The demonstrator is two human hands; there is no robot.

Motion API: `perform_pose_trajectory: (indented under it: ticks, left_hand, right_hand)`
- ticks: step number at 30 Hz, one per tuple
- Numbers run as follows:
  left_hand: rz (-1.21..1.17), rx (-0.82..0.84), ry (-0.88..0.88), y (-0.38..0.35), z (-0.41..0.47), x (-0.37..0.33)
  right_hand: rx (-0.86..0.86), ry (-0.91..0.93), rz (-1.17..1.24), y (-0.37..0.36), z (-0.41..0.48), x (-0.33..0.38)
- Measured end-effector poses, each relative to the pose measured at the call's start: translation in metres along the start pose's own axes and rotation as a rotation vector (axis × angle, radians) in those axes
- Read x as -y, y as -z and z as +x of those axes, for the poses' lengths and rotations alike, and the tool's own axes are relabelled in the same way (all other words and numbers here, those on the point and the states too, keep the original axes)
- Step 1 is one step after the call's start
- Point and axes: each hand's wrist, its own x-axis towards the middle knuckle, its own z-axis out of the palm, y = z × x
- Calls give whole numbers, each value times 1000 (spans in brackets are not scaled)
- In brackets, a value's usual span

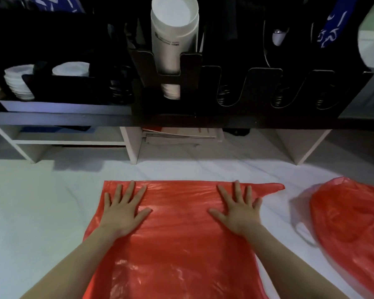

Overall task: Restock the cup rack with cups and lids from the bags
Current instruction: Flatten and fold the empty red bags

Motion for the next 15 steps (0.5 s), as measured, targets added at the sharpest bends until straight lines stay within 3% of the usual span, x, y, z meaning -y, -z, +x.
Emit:
perform_pose_trajectory:
  ticks: [4,8,13,15]
  left_hand:
    - [-28,19,-32,7,8,-3]
    - [-38,-123,-60,10,4,9]
    - [-51,-34,-45,8,-12,28]
    - [-123,-79,-57,16,-18,25]
  right_hand:
    - [18,-36,-7,9,5,-5]
    - [-66,-55,-28,14,3,-5]
    - [-4,-54,-32,11,-14,-15]
    - [-40,-41,-36,16,-19,-8]
